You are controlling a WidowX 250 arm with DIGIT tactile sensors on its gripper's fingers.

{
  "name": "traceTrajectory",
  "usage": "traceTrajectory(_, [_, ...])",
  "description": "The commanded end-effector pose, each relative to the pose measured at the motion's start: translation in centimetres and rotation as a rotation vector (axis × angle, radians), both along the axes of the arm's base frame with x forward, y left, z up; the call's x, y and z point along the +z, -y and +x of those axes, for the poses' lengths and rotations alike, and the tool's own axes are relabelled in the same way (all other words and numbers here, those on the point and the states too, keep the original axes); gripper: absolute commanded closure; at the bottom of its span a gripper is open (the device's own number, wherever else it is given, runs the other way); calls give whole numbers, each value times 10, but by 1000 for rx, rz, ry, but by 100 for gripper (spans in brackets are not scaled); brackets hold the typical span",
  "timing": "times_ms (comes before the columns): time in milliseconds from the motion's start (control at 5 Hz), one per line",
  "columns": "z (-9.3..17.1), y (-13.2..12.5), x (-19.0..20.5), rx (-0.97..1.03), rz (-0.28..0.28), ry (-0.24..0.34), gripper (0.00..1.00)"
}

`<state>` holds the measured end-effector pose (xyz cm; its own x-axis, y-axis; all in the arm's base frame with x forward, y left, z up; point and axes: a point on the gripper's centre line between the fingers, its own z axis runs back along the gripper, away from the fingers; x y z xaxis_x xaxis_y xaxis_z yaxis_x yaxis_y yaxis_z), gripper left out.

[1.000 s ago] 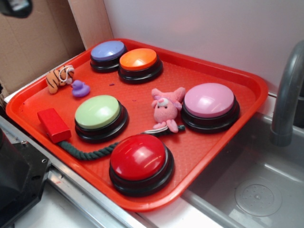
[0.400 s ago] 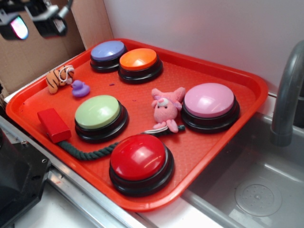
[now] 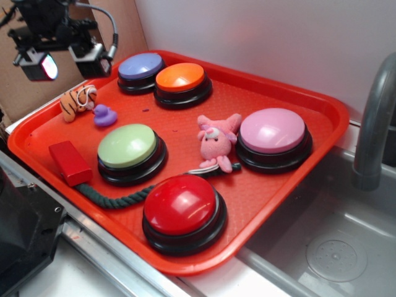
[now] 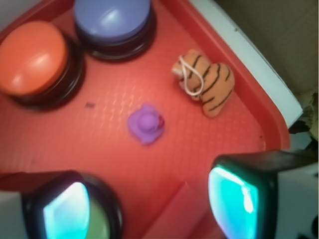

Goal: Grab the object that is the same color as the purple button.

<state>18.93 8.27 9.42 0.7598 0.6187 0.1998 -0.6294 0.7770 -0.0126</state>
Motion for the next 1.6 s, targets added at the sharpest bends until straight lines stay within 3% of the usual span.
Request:
traceTrajectory(0, [13, -17, -29, 93, 51, 46, 0])
traceTrajectory(400, [18, -29, -60, 126, -7, 58, 0])
traceTrajectory(600, [20, -29, -71, 113, -3, 38, 0])
traceTrajectory(800, [19, -28, -69, 125, 3, 45, 71])
traceTrajectory(1000, [20, -28, -69, 130, -6, 49, 100])
traceTrajectory(1400, [24, -20, -18, 1, -52, 57, 100])
